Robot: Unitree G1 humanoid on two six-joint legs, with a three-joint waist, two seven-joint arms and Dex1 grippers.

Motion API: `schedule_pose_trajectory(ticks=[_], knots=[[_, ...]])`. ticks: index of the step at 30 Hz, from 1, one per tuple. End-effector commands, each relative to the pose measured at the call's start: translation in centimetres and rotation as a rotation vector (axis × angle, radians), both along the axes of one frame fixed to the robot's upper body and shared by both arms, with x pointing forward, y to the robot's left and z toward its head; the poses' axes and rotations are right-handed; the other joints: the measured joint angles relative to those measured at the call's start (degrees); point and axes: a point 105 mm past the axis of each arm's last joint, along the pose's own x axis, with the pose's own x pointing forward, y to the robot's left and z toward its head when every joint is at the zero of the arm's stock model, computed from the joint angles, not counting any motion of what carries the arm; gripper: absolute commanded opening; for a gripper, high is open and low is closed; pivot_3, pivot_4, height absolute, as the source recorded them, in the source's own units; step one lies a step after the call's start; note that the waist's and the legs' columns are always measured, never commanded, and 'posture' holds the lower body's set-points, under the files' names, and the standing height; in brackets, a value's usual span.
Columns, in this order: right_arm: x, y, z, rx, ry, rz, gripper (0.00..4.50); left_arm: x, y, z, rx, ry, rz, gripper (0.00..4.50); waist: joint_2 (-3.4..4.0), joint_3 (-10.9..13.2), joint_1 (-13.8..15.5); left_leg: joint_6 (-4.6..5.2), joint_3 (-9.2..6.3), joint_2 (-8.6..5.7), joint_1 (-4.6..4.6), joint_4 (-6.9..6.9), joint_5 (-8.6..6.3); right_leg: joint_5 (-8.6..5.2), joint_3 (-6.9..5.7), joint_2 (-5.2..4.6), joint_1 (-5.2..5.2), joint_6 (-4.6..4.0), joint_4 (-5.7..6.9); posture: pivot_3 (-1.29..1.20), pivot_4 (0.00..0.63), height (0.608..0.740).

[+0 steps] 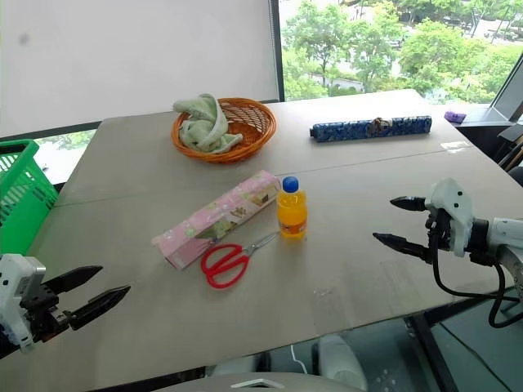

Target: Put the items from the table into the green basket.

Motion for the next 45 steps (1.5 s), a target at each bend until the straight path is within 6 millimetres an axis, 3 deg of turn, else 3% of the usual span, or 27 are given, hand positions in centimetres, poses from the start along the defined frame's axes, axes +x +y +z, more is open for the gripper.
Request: schedule_pose_trajectory(ticks=[1, 4, 7, 10, 18, 28, 31, 33, 34, 35, 37, 41, 43, 45], knots=[[-0.5, 1.6, 1.5, 0.026, -0.057, 0.086, 4.50, 0.8, -2.5, 1.3, -0.006, -0.065, -0.101, 4.42, 0.00, 0.0, 0.0, 0.00, 0.01, 0.00, 0.00, 0.00, 0.00, 0.00, 0.00, 0.00, 0.00, 0.00, 0.00, -0.02, 0.000, 0.740], [-2.0, 4.2, 2.6, 0.071, -0.066, 0.240, 4.50, 1.5, -9.7, 2.5, -0.038, -0.092, -0.373, 4.42, -0.01, 0.0, 0.5, 0.00, 0.03, 0.00, -0.01, 0.05, 0.00, 0.00, 0.00, 0.01, 0.03, 0.01, 0.03, -0.03, 0.000, 0.740], [-2.8, 5.2, 3.1, 0.067, -0.069, 0.307, 4.50, 1.4, -12.2, 2.7, -0.047, -0.065, -0.473, 4.42, -0.03, 0.0, 0.6, -0.01, 0.22, 0.06, -0.03, 0.14, -0.01, 0.00, -0.11, 0.12, 0.12, 0.05, 0.07, -0.05, 0.000, 0.740], [-3.2, 5.8, 3.4, 0.059, -0.067, 0.346, 4.50, 2.4, -12.7, 2.1, 0.043, -0.031, -0.480, 4.42, 0.03, 0.0, 0.1, 0.27, 0.30, 0.06, 0.00, 0.12, 0.12, -0.04, -0.05, 0.21, 0.13, 0.12, 0.10, -0.06, 0.000, 0.740], [-4.9, 7.2, 3.3, -0.010, -0.054, 0.442, 4.50, 7.3, -12.3, -0.8, 0.238, 0.062, -0.306, 4.42, 0.00, 0.0, -0.1, 0.28, 0.30, 0.01, 0.07, 0.14, 0.13, -0.04, -0.03, 0.39, 0.16, 0.14, 0.21, -0.10, 0.000, 0.740], [-5.4, 7.0, 3.4, -0.029, -0.053, 0.441, 4.50, 8.7, -13.1, -4.0, 0.406, 0.121, -0.333, 4.42, -0.09, 0.1, -0.8, 0.28, 0.30, -0.05, 0.06, 0.15, 0.12, -0.05, -0.02, 0.38, 0.16, 0.15, 0.20, -0.14, 0.000, 0.740], [-5.4, 7.1, 3.3, -0.029, -0.057, 0.434, 4.50, 9.5, -13.2, -4.8, 0.439, 0.128, -0.327, 3.65, -0.11, 0.1, -1.4, 0.28, 0.29, -0.06, 0.04, 0.15, 0.12, -0.05, -0.02, 0.38, 0.16, 0.15, 0.20, -0.15, 0.000, 0.740], [-5.4, 7.1, 3.2, -0.028, -0.058, 0.430, 4.50, 9.3, -13.3, -5.5, 0.468, 0.149, -0.356, 2.69, -0.10, 0.1, -1.6, 0.28, 0.28, -0.05, 0.04, 0.18, 0.12, -0.04, -0.02, 0.37, 0.17, 0.15, 0.21, -0.15, 0.000, 0.740], [-5.4, 7.1, 3.2, -0.028, -0.058, 0.428, 4.50, 9.3, -13.4, -5.8, 0.473, 0.156, -0.369, 2.42, -0.07, 0.0, -1.6, 0.28, 0.28, -0.06, 0.05, 0.18, 0.13, -0.04, -0.02, 0.37, 0.18, 0.16, 0.21, -0.15, 0.000, 0.740], [-5.4, 7.1, 3.2, -0.028, -0.057, 0.427, 4.50, 9.3, -13.5, -6.0, 0.475, 0.158, -0.377, 1.83, 0.00, 0.0, -1.6, 0.28, 0.29, -0.06, 0.08, 0.18, 0.13, -0.04, -0.02, 0.36, 0.20, 0.16, 0.21, -0.15, 0.000, 0.740], [-5.4, 7.0, 3.1, -0.030, -0.055, 0.423, 4.50, 9.3, -14.0, -5.7, 0.456, 0.141, -0.398, 0.99, 0.09, -0.1, -1.4, 0.28, 0.27, -0.07, 0.21, 0.18, 0.13, -0.05, -0.03, 0.30, 0.33, 0.16, 0.21, -0.16, 0.000, 0.740], [-5.4, 7.0, 3.0, -0.027, -0.054, 0.413, 4.50, 8.3, -15.7, -2.8, 0.249, 0.062, -0.477, 0.91, 0.03, 0.0, -1.7, 0.27, 0.20, -0.08, 0.62, 0.21, 0.12, -0.08, -0.12, 0.21, 0.78, 0.20, 0.18, -0.15, 0.000, 0.740], [-5.5, 7.0, 2.9, -0.024, -0.054, 0.413, 4.50, 7.7, -15.6, -1.4, 0.130, 0.056, -0.489, 0.91, -0.03, 0.1, -2.1, 0.29, 0.21, -0.05, 0.62, 0.19, 0.11, -0.09, -0.09, 0.17, 0.79, 0.21, 0.16, -0.15, 0.000, 0.740], [-5.5, 7.2, 2.9, -0.019, -0.056, 0.415, 4.50, 7.5, -14.1, 0.5, 0.042, 0.039, -0.487, 0.91, -0.28, 0.2, -2.5, 0.31, 0.16, -0.04, 0.59, 0.19, 0.09, -0.10, -0.12, 0.15, 0.77, 0.23, 0.17, -0.14, 0.000, 0.740]])
